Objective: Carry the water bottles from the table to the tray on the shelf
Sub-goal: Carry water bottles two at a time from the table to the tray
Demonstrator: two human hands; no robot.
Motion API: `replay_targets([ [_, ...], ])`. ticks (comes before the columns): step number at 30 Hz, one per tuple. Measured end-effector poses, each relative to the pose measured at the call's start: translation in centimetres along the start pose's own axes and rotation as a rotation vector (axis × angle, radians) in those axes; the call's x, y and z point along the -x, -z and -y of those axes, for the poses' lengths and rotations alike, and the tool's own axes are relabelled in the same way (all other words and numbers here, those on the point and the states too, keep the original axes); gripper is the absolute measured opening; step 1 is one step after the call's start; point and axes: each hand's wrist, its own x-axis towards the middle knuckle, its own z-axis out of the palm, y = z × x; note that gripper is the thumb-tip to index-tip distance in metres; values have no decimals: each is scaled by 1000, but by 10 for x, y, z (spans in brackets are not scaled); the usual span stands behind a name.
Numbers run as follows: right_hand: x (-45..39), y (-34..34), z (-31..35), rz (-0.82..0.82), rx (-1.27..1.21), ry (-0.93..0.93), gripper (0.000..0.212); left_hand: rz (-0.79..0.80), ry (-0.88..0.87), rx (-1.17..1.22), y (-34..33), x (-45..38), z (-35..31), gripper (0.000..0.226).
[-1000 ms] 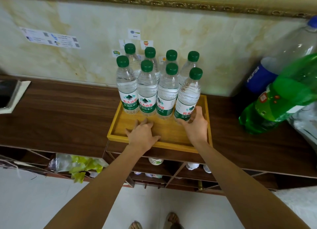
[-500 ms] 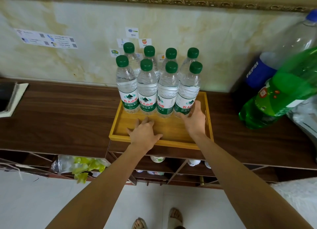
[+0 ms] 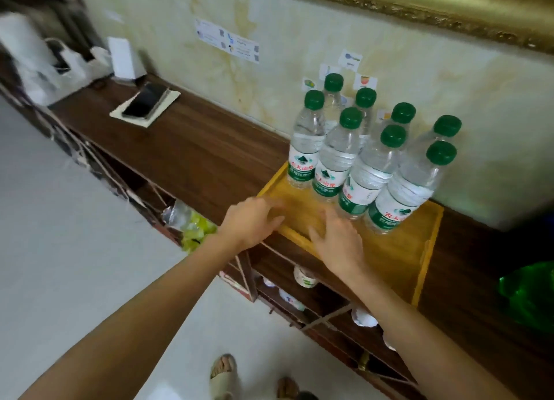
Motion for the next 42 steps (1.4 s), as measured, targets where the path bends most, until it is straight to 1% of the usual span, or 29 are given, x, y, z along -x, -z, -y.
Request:
replay_targets([
  [2, -14, -15, 33, 143, -12, 104, 36, -52, 30, -21, 20, 29, 28, 28],
  [4, -23, -34, 73, 303, 28, 229, 37, -61, 145, -45, 34, 62, 64, 28],
  [5, -27, -46, 95, 357, 73, 305, 37, -51, 222, -65, 40, 80, 85, 30],
  [7, -30, -74, 143, 423, 142, 440, 35, -29, 347, -91, 46, 121, 132, 33],
  [10, -23, -124, 224, 501, 230, 625, 41, -12, 534, -107, 49, 193, 206, 36],
  [12, -11, -162, 283, 564, 307, 744, 39, 3, 676, -98, 50, 249, 257, 39],
  [14, 6, -206, 346, 642, 390, 859, 37, 24, 787, -101, 52, 306, 307, 40],
  [18, 61, -285, 480, 773, 500, 1040, 44, 32, 974, -90, 71, 424, 394, 42],
  [22, 124, -347, 605, 806, 505, 1188, 48, -19, 1146, -88, 106, 527, 467, 44],
  [25, 163, -387, 689, 819, 520, 1290, 50, -68, 1260, -58, 129, 586, 518, 45],
  [33, 208, -510, 902, 823, 534, 1522, 49, -173, 1485, 32, 164, 686, 680, 46],
  [38, 236, -580, 1032, 910, 547, 1583, 50, -208, 1645, 122, 189, 752, 771, 47],
  [42, 281, -631, 1124, 943, 564, 1675, 50, -250, 1738, 201, 201, 812, 836, 48],
])
